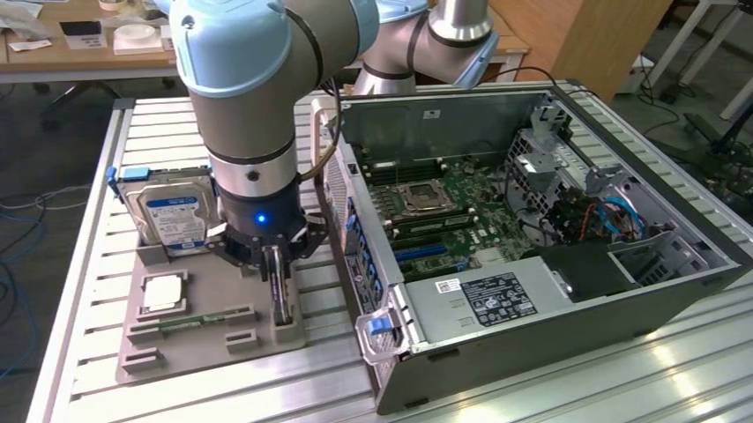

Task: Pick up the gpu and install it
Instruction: 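Pick up the gpu and move the gpu toward the slot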

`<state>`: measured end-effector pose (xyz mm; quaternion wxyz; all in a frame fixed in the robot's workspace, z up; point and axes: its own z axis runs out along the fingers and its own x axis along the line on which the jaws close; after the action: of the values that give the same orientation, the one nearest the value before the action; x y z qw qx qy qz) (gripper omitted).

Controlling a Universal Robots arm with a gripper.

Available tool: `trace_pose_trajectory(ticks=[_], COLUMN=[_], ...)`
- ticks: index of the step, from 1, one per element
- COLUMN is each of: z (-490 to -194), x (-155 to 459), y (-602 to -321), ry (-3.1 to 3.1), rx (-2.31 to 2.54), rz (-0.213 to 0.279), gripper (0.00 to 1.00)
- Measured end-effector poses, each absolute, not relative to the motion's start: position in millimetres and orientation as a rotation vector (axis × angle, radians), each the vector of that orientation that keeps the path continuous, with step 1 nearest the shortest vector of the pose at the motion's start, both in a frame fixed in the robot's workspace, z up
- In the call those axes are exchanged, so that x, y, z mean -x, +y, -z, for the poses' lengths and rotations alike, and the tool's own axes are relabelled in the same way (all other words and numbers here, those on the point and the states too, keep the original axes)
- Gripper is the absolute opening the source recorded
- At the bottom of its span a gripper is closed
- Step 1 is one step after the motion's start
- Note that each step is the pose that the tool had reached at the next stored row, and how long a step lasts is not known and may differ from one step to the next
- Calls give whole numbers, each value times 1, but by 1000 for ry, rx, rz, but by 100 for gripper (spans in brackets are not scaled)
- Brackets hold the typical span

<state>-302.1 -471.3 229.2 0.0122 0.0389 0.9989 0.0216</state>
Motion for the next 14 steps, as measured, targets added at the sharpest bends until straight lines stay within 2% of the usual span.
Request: trace_pose_trajectory(ticks=[12, 13, 14], z=[-229, -229, -229], x=[302, 302, 302], y=[-471, -471, -471], ry=[3114, 3114, 3114], rx=[-121, -121, -121], rz=[-68, -67, -67], gripper=[35, 33, 27])
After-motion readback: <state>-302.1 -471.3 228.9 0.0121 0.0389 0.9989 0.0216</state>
